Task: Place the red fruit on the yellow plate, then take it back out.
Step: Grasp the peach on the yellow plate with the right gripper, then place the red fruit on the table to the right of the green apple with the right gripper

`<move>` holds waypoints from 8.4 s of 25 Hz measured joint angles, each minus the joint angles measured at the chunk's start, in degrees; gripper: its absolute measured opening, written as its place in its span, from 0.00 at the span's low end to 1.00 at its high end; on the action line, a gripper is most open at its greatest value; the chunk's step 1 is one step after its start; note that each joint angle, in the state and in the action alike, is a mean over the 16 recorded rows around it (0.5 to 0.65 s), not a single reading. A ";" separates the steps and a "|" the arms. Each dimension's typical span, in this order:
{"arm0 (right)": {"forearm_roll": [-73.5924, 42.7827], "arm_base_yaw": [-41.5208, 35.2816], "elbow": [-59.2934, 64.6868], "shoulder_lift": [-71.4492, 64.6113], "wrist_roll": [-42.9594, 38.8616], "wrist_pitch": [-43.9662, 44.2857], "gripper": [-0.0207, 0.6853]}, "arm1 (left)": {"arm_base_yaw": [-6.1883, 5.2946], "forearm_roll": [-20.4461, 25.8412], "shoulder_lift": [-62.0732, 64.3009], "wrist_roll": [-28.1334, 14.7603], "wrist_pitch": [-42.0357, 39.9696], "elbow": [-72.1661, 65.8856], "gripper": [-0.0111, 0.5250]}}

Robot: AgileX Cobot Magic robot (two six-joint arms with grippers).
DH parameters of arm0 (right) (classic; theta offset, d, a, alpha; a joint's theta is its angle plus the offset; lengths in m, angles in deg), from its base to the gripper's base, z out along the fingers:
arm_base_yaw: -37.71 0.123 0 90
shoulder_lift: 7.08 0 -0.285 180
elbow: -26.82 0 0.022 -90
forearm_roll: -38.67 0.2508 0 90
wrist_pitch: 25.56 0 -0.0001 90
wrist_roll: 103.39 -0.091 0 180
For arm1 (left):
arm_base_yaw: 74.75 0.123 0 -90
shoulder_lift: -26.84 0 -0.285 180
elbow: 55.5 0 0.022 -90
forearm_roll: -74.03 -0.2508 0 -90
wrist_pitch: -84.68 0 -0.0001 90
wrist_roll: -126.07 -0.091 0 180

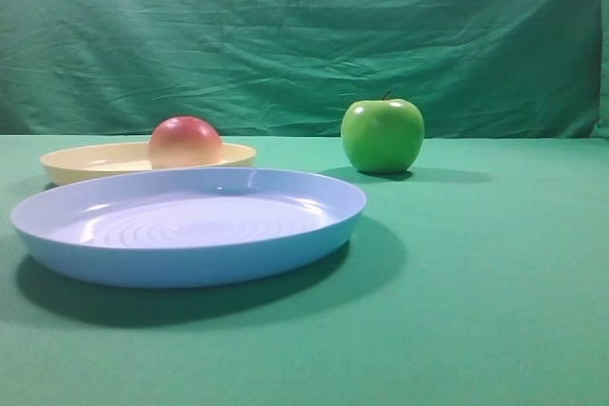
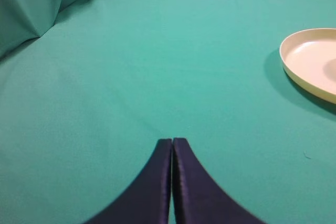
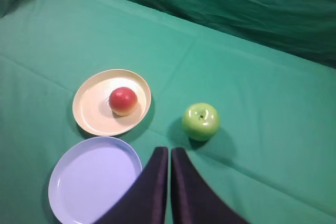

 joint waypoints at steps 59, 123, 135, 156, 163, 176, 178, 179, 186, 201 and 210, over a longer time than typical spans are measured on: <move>2.27 -28.96 96.00 65.80 0.22 -49.86 0.03 | 0.00 0.00 0.00 0.00 0.00 0.00 0.02; 18.68 -5.94 28.96 -10.74 8.53 -31.69 0.03 | 0.00 0.00 0.00 0.00 0.00 0.00 0.02; 18.17 -0.04 15.58 -27.85 16.73 -25.88 0.03 | 0.00 0.00 0.00 0.00 0.00 0.00 0.02; 11.40 9.71 -18.50 -62.15 21.04 -23.99 0.57 | 0.00 0.00 0.00 0.00 0.00 0.00 0.02; 13.03 9.99 -19.28 -66.84 22.14 -29.48 0.91 | 0.00 0.00 0.00 0.00 0.00 0.00 0.02; 15.22 9.99 -19.68 -72.01 24.15 -32.86 0.78 | 0.00 0.00 0.00 0.00 0.00 0.00 0.02; 14.91 9.99 -20.00 -72.24 24.30 -32.13 0.70 | 0.00 0.00 0.00 0.00 0.00 0.00 0.02; 14.63 9.99 -20.23 -72.25 24.28 -31.56 0.66 | 0.00 0.00 0.00 0.00 0.00 0.00 0.02; 10.71 9.99 -22.80 -69.57 21.69 -23.88 0.41 | 0.00 0.00 0.00 0.00 0.00 0.00 0.02; 3.38 8.08 -19.23 -47.92 10.11 -2.00 0.31 | 0.00 0.00 0.00 0.00 0.00 0.00 0.02; 3.27 2.25 4.24 -26.51 8.40 -5.31 0.31 | 0.00 0.00 0.00 0.00 0.00 0.00 0.02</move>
